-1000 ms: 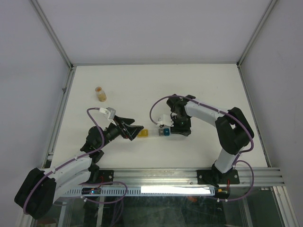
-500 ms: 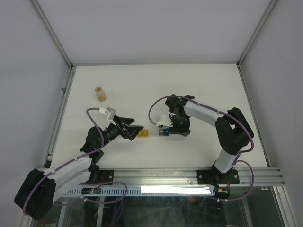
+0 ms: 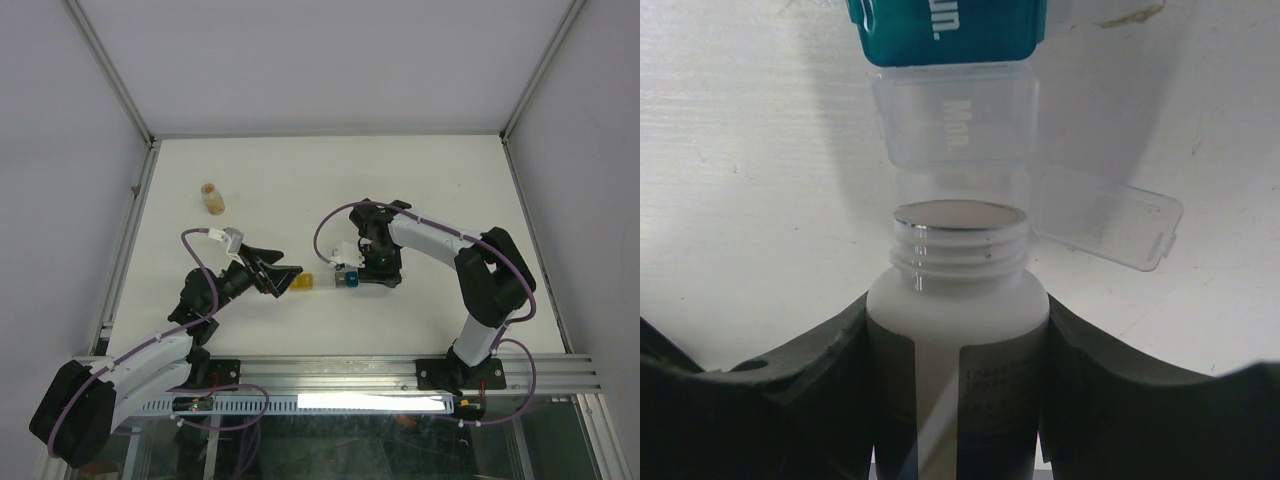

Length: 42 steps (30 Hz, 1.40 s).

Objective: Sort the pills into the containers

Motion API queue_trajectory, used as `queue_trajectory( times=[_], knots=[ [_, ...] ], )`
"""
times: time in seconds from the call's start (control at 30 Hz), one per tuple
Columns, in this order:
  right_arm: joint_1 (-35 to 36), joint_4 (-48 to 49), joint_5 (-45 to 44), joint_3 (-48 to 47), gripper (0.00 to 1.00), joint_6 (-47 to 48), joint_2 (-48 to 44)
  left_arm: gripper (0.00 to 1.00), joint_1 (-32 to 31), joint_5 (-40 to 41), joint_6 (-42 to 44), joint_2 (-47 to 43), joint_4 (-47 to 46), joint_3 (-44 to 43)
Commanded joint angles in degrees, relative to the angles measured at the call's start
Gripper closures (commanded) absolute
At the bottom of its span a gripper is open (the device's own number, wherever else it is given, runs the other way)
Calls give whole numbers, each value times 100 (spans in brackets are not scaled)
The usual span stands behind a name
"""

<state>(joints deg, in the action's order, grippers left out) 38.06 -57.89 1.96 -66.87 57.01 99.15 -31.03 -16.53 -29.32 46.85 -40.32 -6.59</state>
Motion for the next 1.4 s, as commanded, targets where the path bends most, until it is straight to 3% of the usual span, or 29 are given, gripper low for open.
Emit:
queue_trajectory(
  times=[0.0,0.13,0.2,0.3,0.37,0.63,0.73,0.8,0.9,0.97,1.03,1.13,1.2,1.3,1.37],
  knots=[
    [-31,111,-9,-73,96,43,-131,1,29,69,111,-81,-122,65],
    [-48,-65,86,-159,96,34,-81,1,29,67,113,-117,-104,70],
    [-66,255,-264,46,96,76,-157,1,26,88,117,-124,-99,70],
    [-84,-78,72,-119,96,54,-137,1,26,80,123,-129,-90,66],
    [-123,210,-261,98,96,134,-203,1,27,98,120,-111,-105,70],
    [-142,-141,102,-88,95,39,-292,1,26,69,124,-107,-100,62],
    [-176,188,-200,132,95,111,-300,1,22,93,116,-73,-150,71],
    [-185,-256,144,-140,96,3,-151,1,31,49,113,-55,-130,45],
    [-172,175,-102,106,96,68,-381,1,30,87,119,-65,-124,57],
    [-176,-191,187,-117,96,30,-312,1,27,80,120,-92,-92,50],
    [-192,201,-265,162,96,138,-376,1,27,89,127,-85,-115,55],
    [-193,-112,218,-20,97,64,-341,1,27,72,133,-63,-102,48],
    [-194,297,-283,227,97,146,-442,1,27,87,135,-56,-125,52],
    [-201,18,68,62,97,61,-395,1,27,80,138,-87,-90,50],
    [-174,173,-184,170,97,85,-489,1,31,97,146,-95,-96,55]
  ],
)
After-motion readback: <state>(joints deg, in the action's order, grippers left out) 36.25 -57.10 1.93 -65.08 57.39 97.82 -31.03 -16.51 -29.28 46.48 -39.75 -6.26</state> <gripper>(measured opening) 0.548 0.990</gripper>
